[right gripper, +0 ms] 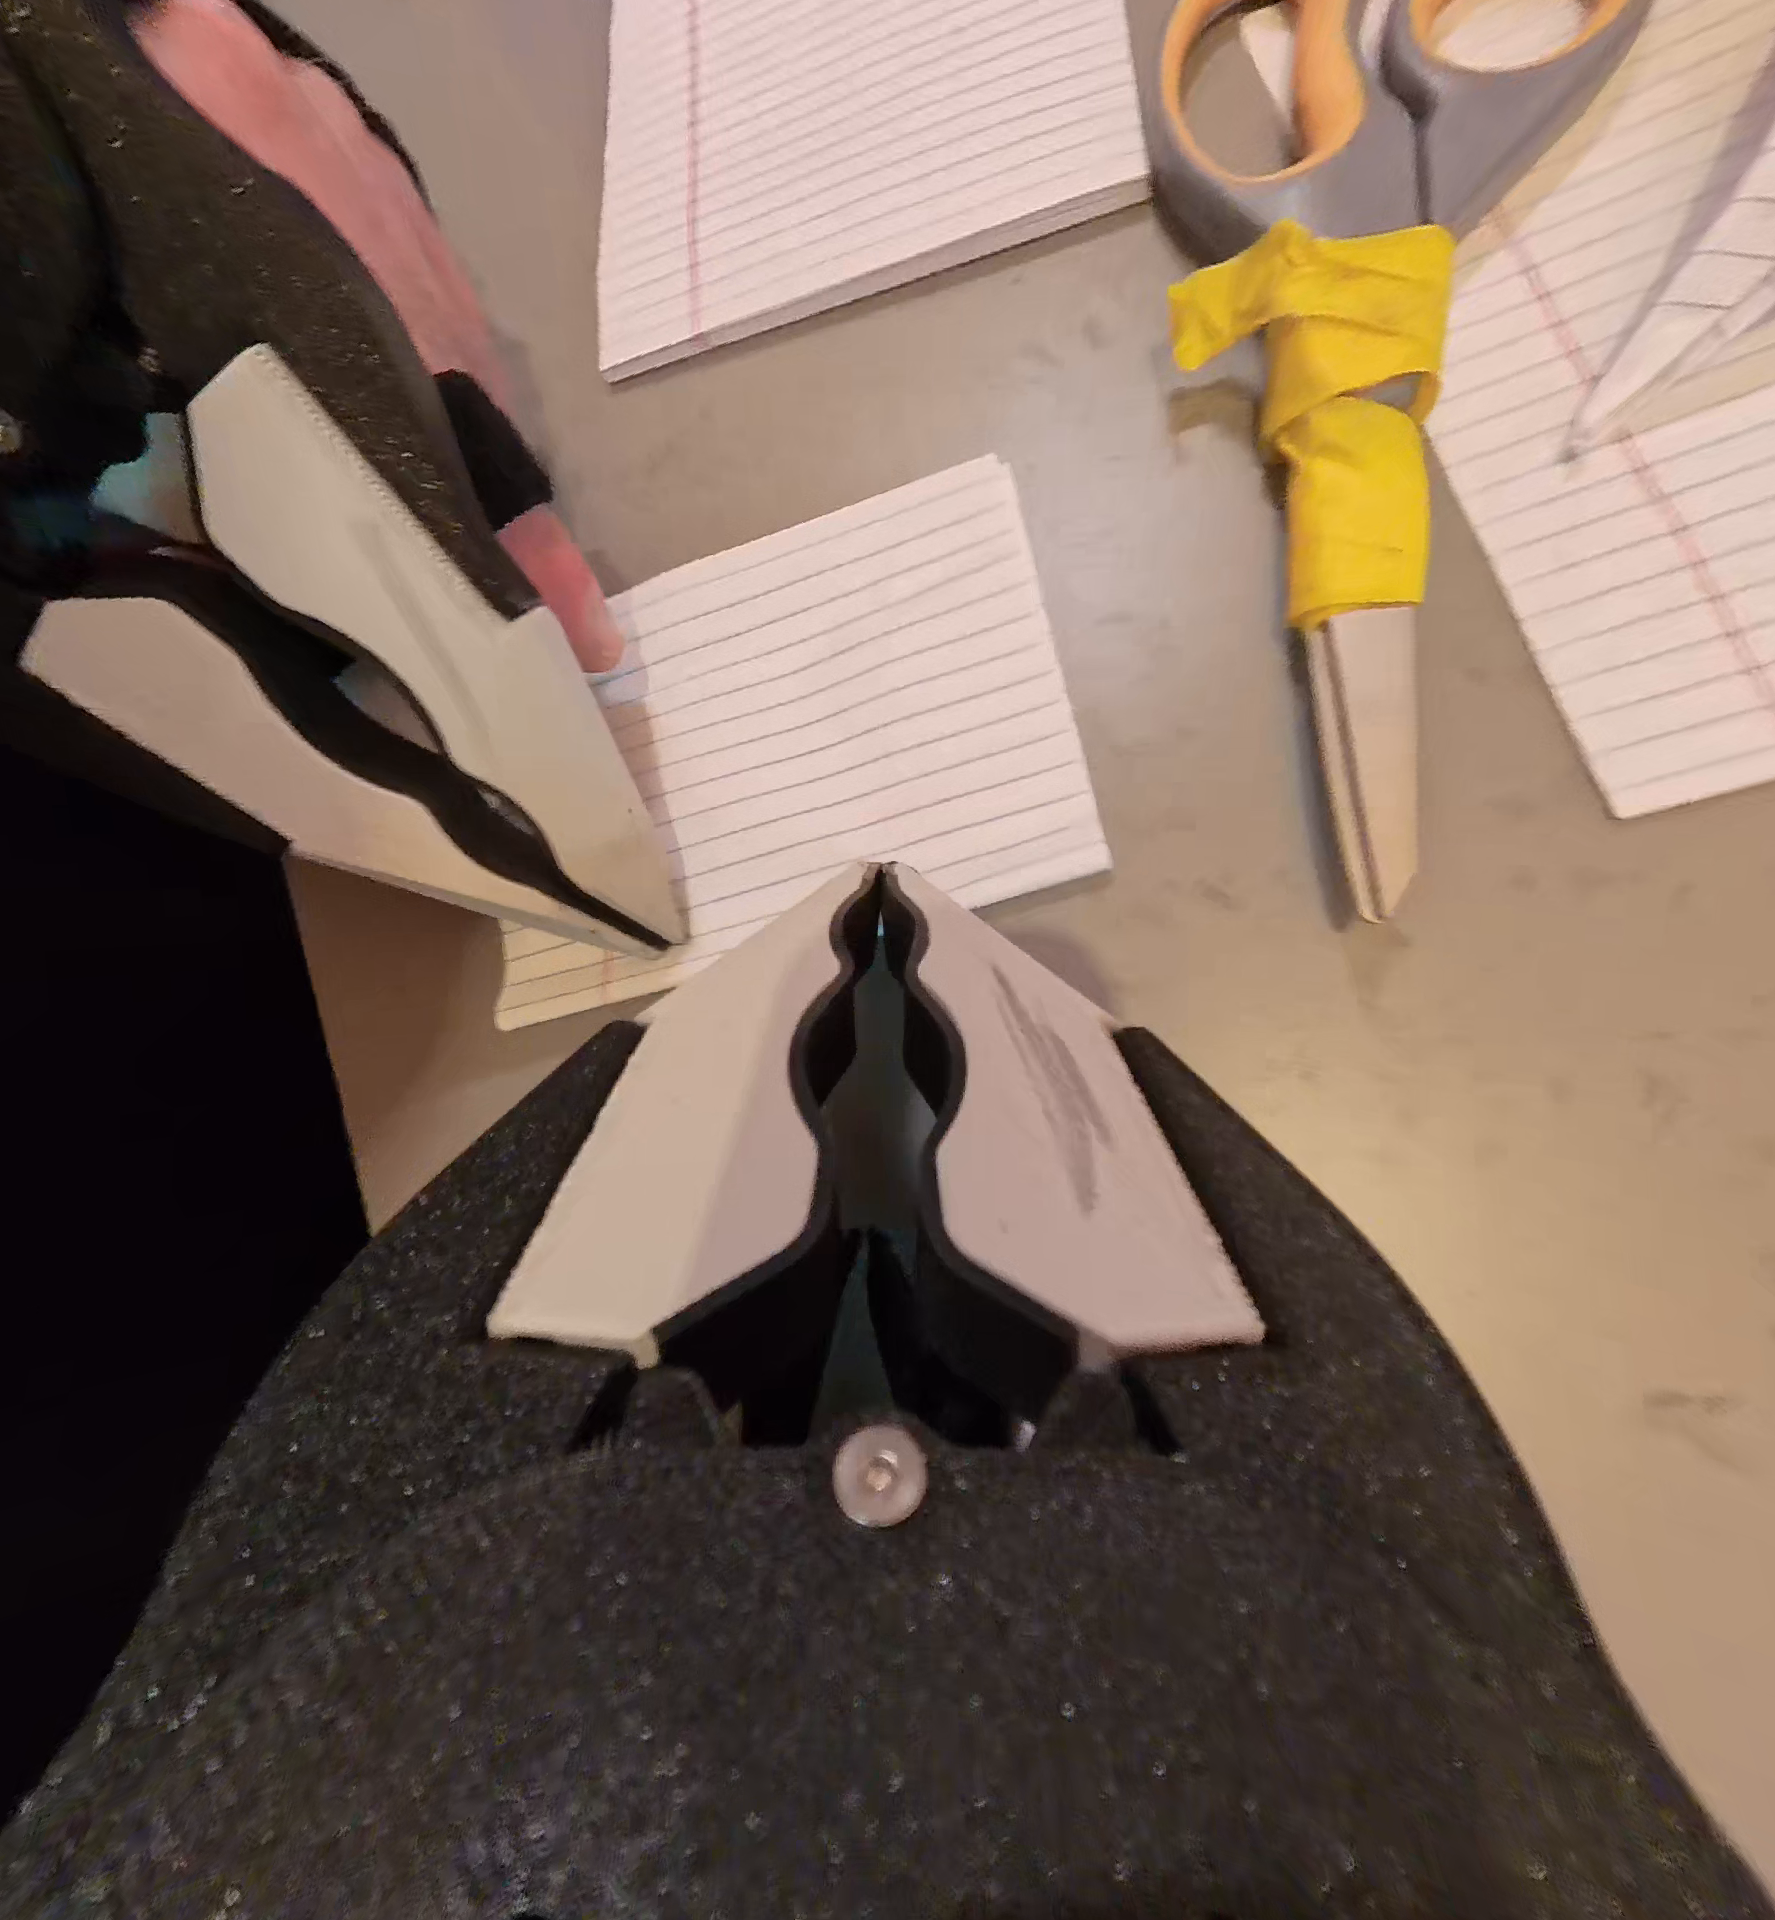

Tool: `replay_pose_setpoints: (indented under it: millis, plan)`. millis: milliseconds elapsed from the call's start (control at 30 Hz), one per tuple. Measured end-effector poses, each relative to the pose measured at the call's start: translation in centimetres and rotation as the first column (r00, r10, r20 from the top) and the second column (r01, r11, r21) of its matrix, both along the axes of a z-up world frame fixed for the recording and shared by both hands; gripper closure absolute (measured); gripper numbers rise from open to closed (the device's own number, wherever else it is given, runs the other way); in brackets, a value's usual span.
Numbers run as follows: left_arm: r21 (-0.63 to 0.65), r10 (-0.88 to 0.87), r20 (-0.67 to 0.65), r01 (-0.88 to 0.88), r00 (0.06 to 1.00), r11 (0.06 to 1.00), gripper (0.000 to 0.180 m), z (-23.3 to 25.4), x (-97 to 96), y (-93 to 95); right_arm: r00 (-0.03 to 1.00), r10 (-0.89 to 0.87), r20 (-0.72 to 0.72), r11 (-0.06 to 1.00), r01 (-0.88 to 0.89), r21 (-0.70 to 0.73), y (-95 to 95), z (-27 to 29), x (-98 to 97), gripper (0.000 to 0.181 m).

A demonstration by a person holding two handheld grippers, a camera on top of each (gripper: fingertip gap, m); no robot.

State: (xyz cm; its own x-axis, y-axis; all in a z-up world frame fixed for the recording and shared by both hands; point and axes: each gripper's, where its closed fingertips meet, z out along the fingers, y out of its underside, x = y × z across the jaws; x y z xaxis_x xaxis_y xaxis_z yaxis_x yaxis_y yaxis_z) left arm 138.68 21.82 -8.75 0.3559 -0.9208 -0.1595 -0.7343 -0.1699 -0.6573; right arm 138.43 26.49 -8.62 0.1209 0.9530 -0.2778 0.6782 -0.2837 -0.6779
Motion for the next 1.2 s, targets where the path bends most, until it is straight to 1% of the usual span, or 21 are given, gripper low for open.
replay_pose_setpoints:
  millis: [67, 200, 400, 467, 500, 600, 700, 767, 833, 1033, 1200]
  plan:
    - [-0.003, 0.006, 0.014, -0.006, 1.000, 1.000, 0.180, 0.0, 0.0, 0.0, 0.999, -0.034, 0.002, 0.999, 0.034, 0.008, 1.1, 0.0, 0.3, 0.181]
    - [0.006, 0.005, 0.014, -0.005, 1.000, 1.000, 0.180, 0.0, 0.0, 0.0, 0.999, -0.050, -0.002, 0.999, 0.050, 0.012, 1.9, -0.1, 0.3, 0.181]
    - [0.002, 0.002, 0.017, -0.002, 1.000, 1.000, 0.180, -0.1, 0.0, 0.0, 0.986, -0.168, -0.005, 0.983, 0.168, 0.072, 4.9, 0.2, 0.8, 0.181]
    - [-0.003, 0.003, 0.019, -0.003, 1.000, 1.000, 0.180, 0.0, 0.0, 0.1, 0.989, -0.118, -0.094, 0.993, 0.118, -0.003, 3.2, 2.1, 0.2, 0.181]
    - [-0.002, 0.004, 0.017, -0.004, 1.000, 1.000, 0.180, 0.0, 0.0, 0.0, 0.993, -0.081, -0.089, 0.997, 0.081, -0.006, 2.2, 2.3, 0.1, 0.181]
    - [-0.009, -0.003, 0.011, 0.004, 1.000, 1.000, 0.180, 0.0, 0.0, 0.0, 1.000, -0.004, 0.025, 1.000, 0.004, 0.025, 0.5, 0.1, 0.5, 0.181]
    - [-0.018, -0.023, -0.003, 0.023, 1.000, 1.000, 0.180, 0.0, 0.0, -0.1, 1.000, -0.015, 0.001, 1.000, 0.015, -0.004, 0.6, 0.0, 0.5, 0.181]
    - [-0.036, -0.012, 0.023, 0.013, 1.000, 0.999, 0.180, 0.6, 0.2, 0.3, 1.000, -0.014, 0.001, 1.000, 0.014, 0.011, 0.6, 0.0, 0.4, 0.181]
    - [-0.026, -0.004, 0.049, 0.005, 0.999, 1.000, 0.180, 1.4, 0.5, 1.1, 1.000, -0.012, 0.000, 1.000, 0.012, 0.010, 0.6, 0.0, 0.5, 0.181]
    - [-0.020, -0.011, -0.003, 0.011, 1.000, 1.000, 0.180, 0.0, 0.8, 2.7, 1.000, -0.012, -0.003, 1.000, 0.012, -0.008, 0.6, 0.0, 0.4, 0.181]
    - [0.020, -0.046, -0.028, 0.046, 0.999, 0.999, 0.180, -0.1, 0.9, 2.4, 1.000, -0.013, -0.005, 1.000, 0.013, -0.015, 0.6, 0.0, 0.5, 0.181]
